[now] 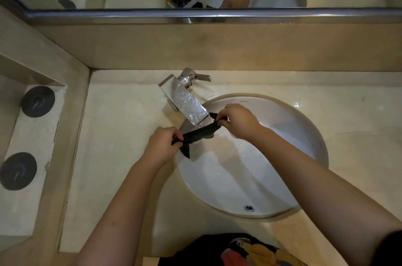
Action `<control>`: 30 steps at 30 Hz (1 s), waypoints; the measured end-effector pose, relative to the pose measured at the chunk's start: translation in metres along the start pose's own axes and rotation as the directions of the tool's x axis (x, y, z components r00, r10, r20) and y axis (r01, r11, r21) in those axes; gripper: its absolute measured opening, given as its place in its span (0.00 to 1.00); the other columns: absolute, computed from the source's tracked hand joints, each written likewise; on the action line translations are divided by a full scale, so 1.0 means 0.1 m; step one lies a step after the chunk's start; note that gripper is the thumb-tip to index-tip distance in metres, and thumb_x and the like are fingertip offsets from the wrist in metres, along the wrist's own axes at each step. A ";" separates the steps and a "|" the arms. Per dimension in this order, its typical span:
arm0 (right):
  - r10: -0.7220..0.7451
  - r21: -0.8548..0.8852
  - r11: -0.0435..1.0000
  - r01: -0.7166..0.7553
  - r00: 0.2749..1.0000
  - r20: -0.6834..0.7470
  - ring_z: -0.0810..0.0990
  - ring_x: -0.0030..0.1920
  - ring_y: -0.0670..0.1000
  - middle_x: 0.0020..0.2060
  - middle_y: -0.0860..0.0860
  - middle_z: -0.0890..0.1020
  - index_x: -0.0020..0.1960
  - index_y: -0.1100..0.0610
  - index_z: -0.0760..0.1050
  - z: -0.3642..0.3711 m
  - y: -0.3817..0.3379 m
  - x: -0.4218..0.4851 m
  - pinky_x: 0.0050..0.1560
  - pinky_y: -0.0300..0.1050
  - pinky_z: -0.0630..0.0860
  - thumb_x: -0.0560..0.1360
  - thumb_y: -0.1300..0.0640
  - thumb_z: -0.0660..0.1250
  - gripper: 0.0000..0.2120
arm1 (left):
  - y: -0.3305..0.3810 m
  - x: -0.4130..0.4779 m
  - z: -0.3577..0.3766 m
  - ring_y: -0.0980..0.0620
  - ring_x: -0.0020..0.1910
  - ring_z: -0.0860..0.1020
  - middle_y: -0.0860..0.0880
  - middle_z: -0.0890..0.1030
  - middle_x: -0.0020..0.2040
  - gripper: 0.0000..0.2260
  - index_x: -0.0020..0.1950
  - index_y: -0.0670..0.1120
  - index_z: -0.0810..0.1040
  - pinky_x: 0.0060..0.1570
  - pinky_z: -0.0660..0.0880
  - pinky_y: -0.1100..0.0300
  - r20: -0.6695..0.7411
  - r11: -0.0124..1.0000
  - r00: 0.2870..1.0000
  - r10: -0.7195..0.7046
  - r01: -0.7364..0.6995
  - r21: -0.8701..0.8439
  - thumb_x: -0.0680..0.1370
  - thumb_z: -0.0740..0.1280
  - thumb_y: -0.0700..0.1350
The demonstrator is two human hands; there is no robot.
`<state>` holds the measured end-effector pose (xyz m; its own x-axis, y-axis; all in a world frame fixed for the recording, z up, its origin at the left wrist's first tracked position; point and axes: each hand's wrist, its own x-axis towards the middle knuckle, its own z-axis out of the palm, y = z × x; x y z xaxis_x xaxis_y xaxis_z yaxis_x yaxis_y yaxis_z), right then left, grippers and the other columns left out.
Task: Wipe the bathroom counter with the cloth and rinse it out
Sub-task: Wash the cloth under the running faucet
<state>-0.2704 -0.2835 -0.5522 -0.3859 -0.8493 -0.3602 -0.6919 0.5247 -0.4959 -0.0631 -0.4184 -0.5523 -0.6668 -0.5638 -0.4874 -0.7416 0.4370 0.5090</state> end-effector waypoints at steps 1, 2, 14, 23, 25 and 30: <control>0.000 0.013 1.000 0.001 0.999 -0.050 0.72 0.52 0.53 0.43 0.48 0.76 0.51 0.53 0.81 0.01 0.00 0.00 0.48 0.45 0.69 0.76 0.56 0.66 0.07 | 0.01 0.00 -0.01 0.49 0.42 0.77 0.48 0.78 0.45 0.09 0.46 0.54 0.75 0.39 0.68 0.60 -0.035 1.000 0.999 -0.011 0.010 -0.025 0.73 0.70 0.41; 0.005 0.037 0.999 -0.002 0.996 -0.086 0.71 0.53 0.53 0.45 0.49 0.78 0.50 0.53 0.81 0.02 0.00 0.01 0.50 0.47 0.70 0.76 0.56 0.66 0.06 | 0.03 -0.01 -0.01 0.49 0.43 0.77 0.49 0.78 0.45 0.09 0.50 0.52 0.75 0.41 0.68 0.60 -0.060 0.998 0.998 -0.028 0.025 -0.053 0.74 0.70 0.41; 0.254 0.600 0.795 -0.090 0.947 -0.194 0.80 0.41 0.51 0.40 0.51 0.83 0.46 0.54 0.81 0.50 -0.70 -0.33 0.45 0.44 0.75 0.73 0.59 0.69 0.04 | 0.52 0.03 0.36 0.50 0.38 0.83 0.43 0.84 0.42 0.12 0.52 0.43 0.80 0.37 0.80 0.61 0.235 0.227 0.912 -0.337 0.321 -0.919 0.78 0.60 0.32; 0.410 0.610 0.742 -0.278 0.908 -0.085 0.77 0.41 0.48 0.39 0.47 0.80 0.44 0.54 0.79 0.52 -0.23 -0.05 0.46 0.40 0.74 0.74 0.58 0.69 0.01 | 0.54 -0.06 0.38 0.49 0.43 0.83 0.41 0.82 0.46 0.05 0.55 0.39 0.75 0.44 0.81 0.58 0.301 0.195 0.901 -0.311 0.370 -0.908 0.80 0.62 0.38; 0.436 0.646 0.710 -0.279 0.895 -0.094 0.76 0.39 0.47 0.38 0.47 0.79 0.46 0.54 0.79 0.46 -0.18 -0.06 0.38 0.29 0.71 0.74 0.58 0.68 0.02 | 0.50 -0.05 0.37 0.47 0.44 0.82 0.41 0.82 0.46 0.08 0.57 0.37 0.76 0.45 0.81 0.56 0.239 0.294 0.901 -0.361 0.353 -0.888 0.80 0.63 0.38; 0.386 0.708 0.677 -0.202 0.916 -0.108 0.78 0.36 0.44 0.37 0.47 0.81 0.45 0.53 0.80 0.39 -0.37 -0.13 0.39 0.33 0.72 0.73 0.58 0.70 0.01 | 0.46 -0.03 0.34 0.48 0.41 0.83 0.43 0.83 0.44 0.10 0.56 0.40 0.78 0.43 0.81 0.59 0.196 0.402 0.904 -0.381 0.353 -0.845 0.80 0.63 0.44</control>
<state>-0.2159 -0.2898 -0.5593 -0.6863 -0.5819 -0.4363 0.0413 0.5676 -0.8222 -0.0975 -0.3729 -0.5516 -0.3342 -0.5389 -0.7732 -0.4708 -0.6153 0.6323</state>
